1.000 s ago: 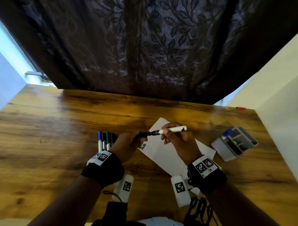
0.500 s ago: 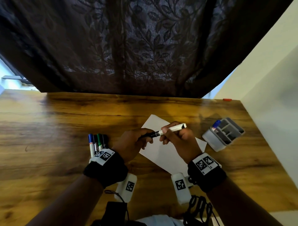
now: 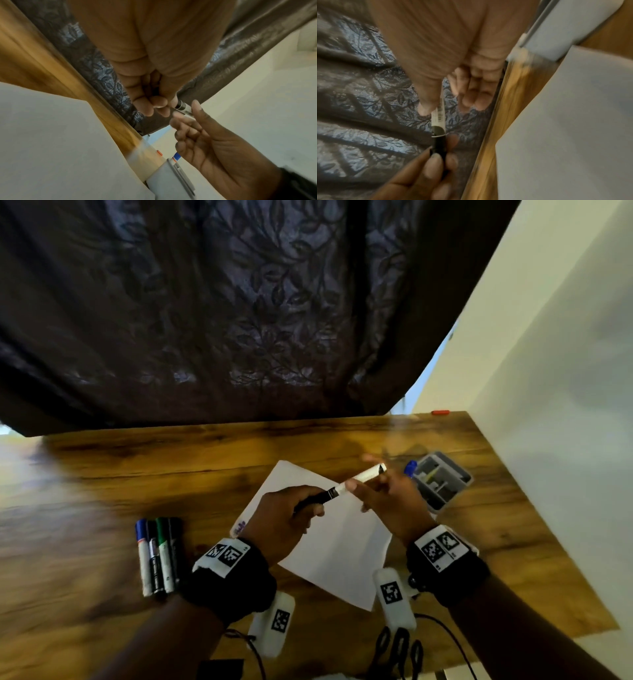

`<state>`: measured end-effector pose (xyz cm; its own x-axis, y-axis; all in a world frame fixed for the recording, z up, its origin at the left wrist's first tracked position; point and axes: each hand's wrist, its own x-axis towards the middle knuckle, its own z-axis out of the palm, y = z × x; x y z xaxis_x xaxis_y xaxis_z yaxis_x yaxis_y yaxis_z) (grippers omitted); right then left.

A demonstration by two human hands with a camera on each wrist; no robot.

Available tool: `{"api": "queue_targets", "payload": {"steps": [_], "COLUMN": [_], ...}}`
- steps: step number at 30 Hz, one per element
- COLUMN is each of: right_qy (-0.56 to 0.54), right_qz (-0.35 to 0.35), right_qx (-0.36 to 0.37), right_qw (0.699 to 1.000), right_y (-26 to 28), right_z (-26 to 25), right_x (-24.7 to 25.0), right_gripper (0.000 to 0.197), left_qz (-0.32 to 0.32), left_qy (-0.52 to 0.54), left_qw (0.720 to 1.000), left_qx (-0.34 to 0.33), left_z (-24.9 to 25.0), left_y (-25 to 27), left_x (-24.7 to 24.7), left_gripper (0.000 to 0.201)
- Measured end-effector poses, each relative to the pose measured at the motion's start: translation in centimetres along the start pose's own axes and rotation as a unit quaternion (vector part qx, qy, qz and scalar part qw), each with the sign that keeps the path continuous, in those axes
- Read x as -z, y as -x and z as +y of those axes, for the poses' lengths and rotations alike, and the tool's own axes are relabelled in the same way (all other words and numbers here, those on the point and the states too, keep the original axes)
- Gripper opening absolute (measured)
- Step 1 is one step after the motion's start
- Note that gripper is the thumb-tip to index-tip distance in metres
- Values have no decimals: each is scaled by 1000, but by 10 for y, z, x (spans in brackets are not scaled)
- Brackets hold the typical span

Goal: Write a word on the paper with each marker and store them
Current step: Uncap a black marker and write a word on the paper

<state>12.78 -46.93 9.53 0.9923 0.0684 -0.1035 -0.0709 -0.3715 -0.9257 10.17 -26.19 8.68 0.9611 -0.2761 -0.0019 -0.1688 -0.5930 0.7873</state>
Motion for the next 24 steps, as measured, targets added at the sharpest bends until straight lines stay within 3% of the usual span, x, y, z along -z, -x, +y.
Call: {"api": "queue_targets", "payload": {"steps": [2,3,5,6,8,12,15,18,20,24], "right_qy": [136,211,344,377,384,434,327,198,179,194], "right_qz": [86,103,54,20,14,75,75,119,120,88], "right_qx": [27,83,214,242,269,299,300,188,127,78], "right_qw": [987,968,913,894,883,847,893,955,968,974], "right_y": [-1,0,-3,-6,-9,-13,-21,-30,-36,-43], "right_z": [15,21,37,44,50,50,59,70,82,98], "right_x": [20,30,44,52,67,92,115,139,146,146], "right_gripper": [71,72,57,50,41,31,29,23,22,23], "left_qz": [14,12,7,5,3,-11,5,28,37,29], "left_qy": [-29,-43,-65,-75,-76,-56,14,7,-12,-38], "left_qw": [999,999,996,995,995,996,999,999,999,999], "left_qx": [-18,-30,-54,-64,-71,-75,-52,-37,-35,-17], "left_z": [8,13,24,30,43,64,73,70,65,61], "left_y": [-6,-10,-19,-25,-39,-61,-71,-78,-78,-77], "left_x": [-5,-8,-12,-16,-24,-38,-48,-59,-65,-77], "left_gripper": [20,21,23,23,23,24,37,37,33,31]}}
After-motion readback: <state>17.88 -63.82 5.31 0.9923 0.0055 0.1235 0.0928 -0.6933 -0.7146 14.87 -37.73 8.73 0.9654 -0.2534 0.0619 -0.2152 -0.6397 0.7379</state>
